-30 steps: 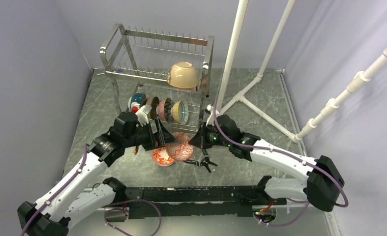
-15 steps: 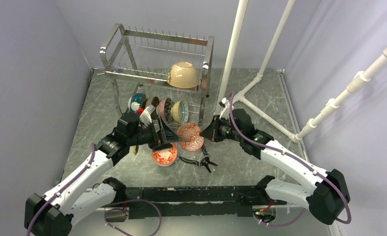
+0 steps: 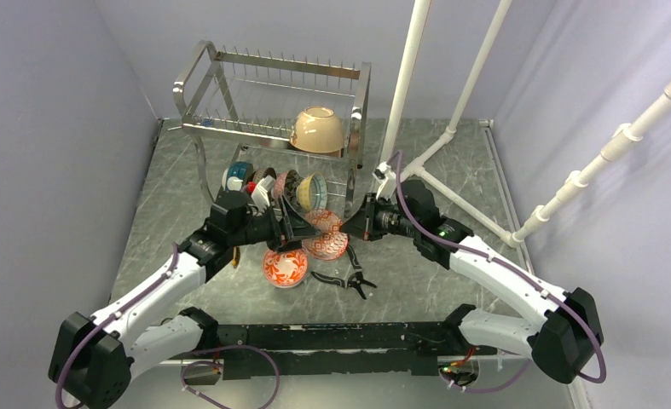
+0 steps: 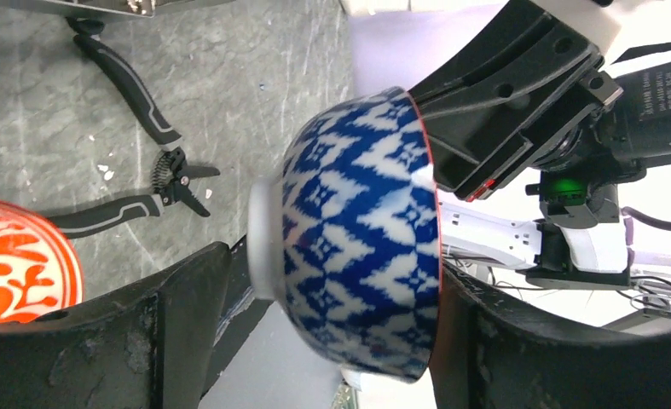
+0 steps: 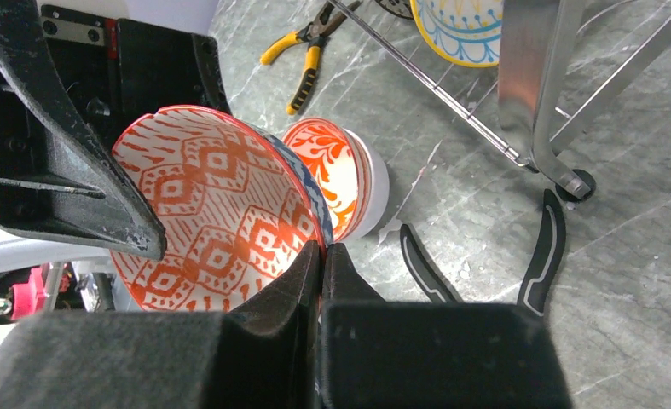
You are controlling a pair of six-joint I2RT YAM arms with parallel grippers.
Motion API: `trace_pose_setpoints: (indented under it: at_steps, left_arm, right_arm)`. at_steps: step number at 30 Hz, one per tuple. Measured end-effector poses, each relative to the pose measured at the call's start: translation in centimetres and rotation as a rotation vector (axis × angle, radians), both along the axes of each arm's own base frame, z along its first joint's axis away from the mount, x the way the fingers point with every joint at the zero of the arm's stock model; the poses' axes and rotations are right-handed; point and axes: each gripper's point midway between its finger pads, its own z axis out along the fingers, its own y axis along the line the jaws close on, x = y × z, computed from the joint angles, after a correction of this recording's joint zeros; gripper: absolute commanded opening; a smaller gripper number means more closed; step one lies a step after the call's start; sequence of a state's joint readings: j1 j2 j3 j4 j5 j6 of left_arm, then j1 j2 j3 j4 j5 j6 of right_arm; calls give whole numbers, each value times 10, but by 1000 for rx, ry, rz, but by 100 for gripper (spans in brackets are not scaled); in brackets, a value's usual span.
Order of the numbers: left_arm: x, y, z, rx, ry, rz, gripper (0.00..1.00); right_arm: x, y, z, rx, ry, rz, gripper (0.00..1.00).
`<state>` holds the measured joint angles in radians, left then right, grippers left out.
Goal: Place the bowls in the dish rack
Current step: Pick up the bowl from the center of the board.
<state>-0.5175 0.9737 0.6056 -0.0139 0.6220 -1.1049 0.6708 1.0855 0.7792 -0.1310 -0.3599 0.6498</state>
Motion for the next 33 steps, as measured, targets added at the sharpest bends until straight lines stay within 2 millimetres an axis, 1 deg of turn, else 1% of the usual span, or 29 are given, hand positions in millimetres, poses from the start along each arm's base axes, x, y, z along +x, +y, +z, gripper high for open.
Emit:
trace_pose_setpoints:
  at_steps: [8,13,16,20,24,30,33]
  left_arm:
    - [5,-10,2,-49,4,-35,74]
    - [3,-11,4,-59,4,-47,83]
    - [1,-9,0,-47,21,-48,88]
    - [-4,-6,-5,-25,50,-47,89]
    - [-7,-5,-6,-19,59,-48,94]
    - [-10,-3,-10,-4,86,-46,94]
    - [-11,-2,-9,-7,81,-45,93]
  right_arm:
    - [0,4,-2,-1,16,20,0]
    - [2,5,-1,-1,15,18,0]
    - [3,4,0,-4,9,11,0]
    - [4,4,-1,-10,5,7,0]
    - [5,3,-1,-15,1,1,0]
    - [6,2,-2,-21,2,-7,0]
    - [7,2,0,-20,2,-8,0]
